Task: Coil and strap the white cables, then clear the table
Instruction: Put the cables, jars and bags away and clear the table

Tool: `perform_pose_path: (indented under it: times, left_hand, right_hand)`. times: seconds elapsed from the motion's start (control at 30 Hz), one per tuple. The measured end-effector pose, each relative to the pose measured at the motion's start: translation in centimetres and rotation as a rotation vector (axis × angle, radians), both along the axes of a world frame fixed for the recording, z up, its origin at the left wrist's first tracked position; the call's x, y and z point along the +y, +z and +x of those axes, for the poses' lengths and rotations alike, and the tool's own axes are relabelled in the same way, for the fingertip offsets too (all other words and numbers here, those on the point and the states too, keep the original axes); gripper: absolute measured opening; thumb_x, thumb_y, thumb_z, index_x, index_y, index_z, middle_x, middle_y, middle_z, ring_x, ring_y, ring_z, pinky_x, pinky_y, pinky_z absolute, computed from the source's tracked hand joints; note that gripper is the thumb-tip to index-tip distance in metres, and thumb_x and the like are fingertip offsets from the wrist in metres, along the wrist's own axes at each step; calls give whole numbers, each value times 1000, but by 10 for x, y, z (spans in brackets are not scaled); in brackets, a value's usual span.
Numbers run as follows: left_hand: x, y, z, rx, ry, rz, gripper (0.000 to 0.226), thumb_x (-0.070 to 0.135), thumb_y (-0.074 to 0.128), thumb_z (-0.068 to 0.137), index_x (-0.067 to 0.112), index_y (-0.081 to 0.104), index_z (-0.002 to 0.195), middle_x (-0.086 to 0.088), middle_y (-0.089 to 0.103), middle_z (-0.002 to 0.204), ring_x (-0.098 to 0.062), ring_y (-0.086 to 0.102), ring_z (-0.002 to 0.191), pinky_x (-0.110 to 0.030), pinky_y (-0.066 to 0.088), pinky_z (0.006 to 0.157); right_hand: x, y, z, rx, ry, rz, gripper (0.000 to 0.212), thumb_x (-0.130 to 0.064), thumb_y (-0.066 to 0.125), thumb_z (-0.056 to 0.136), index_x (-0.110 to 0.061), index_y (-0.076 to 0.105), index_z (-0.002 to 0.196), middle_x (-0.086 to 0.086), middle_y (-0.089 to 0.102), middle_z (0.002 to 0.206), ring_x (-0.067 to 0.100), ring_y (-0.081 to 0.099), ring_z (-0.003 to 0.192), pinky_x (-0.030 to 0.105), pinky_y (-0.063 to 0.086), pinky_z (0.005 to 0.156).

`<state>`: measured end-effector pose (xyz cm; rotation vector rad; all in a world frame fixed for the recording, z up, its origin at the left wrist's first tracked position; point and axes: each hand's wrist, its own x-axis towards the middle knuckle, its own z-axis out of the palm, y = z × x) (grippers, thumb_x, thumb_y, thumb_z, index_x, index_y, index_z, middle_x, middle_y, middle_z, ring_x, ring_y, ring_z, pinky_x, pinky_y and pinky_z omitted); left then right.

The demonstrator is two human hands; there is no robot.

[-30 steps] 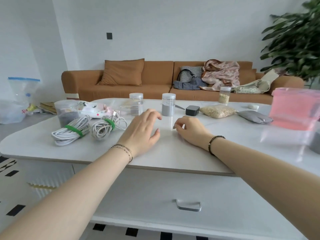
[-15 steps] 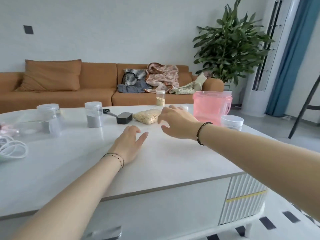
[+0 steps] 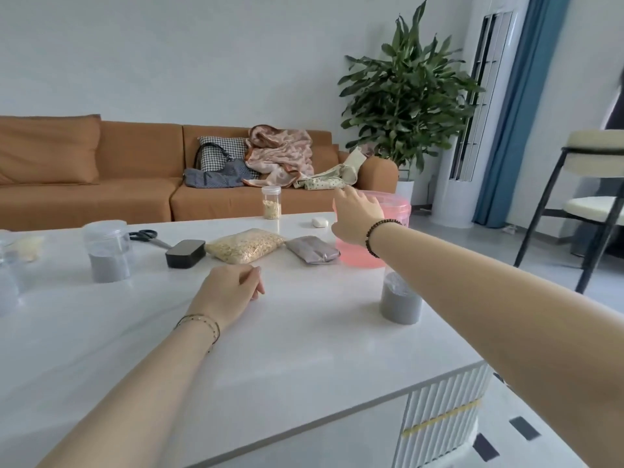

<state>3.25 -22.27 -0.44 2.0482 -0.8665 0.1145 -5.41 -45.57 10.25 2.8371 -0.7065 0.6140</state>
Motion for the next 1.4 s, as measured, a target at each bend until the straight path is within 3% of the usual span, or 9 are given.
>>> perform_pose_path:
  times: [0.27,0.4,0.53,0.7,0.83,0.97,1.17,1.3,1.4]
  left_hand:
    - [0,3,-1,-70,45,28,43,30,49,100,24,68,62,6,67,59,-12,66,65,-33,54,75]
    - [4,4,-3,-15,61,2,41,25,51,97,21,69,60,5,67,58,-10,65,62,-31,54,72]
    - [14,4,-3,259,112,-231,40,22,50,98,14,74,67,-2,68,64,-12,64,66,-33,55,76]
    - [32,7,-1,507,152,-588,40,20,42,104,8,71,79,-7,64,67,-15,57,67,-22,43,61]
    - [71,11,-6,561,249,-748,30,10,40,99,5,64,82,-11,62,65,-17,50,58,-14,40,45]
    - [145,14,-5,529,391,-816,26,6,39,95,4,61,82,-13,61,66,-22,60,65,-18,46,50]
    - [236,11,-12,308,588,-512,28,7,40,99,9,61,81,-7,64,72,-26,61,75,-28,50,61]
    - [292,24,-24,-214,520,481,17,16,44,97,23,59,101,7,62,100,-16,58,92,-31,43,75]
    - [317,33,-16,-649,571,857,25,14,67,75,23,62,98,3,62,98,-23,58,98,-35,41,77]
  right_hand:
    - [-22,0,-5,-66,-11,169,38,-11,46,97,-9,52,135,12,62,122,32,59,112,40,47,95]
    - [-19,7,-19,-159,9,93,31,-13,42,98,-15,64,119,7,67,107,30,64,93,40,55,80]
    - [4,20,-33,-303,151,64,40,-4,45,91,-22,62,123,0,69,103,28,63,90,40,54,78]
    - [69,32,-50,-271,465,46,34,-6,51,94,-26,62,120,-7,69,100,19,62,89,31,49,71]
    - [127,22,-60,-129,635,12,28,-15,58,94,-30,60,117,-14,69,105,14,56,93,31,48,72]
    - [177,2,-63,-45,830,89,16,-26,65,93,-26,62,109,-13,67,103,17,59,96,30,41,73]
    - [236,-21,-51,-180,1027,321,28,-48,66,86,-21,60,86,-12,63,88,13,53,89,31,37,90]
    - [269,-21,-35,-158,1041,303,33,-51,60,90,-19,61,83,-6,65,86,16,53,90,26,29,91]
    - [287,-21,-23,-158,1052,351,31,-48,62,91,-19,60,79,-9,62,81,17,52,87,27,29,88]
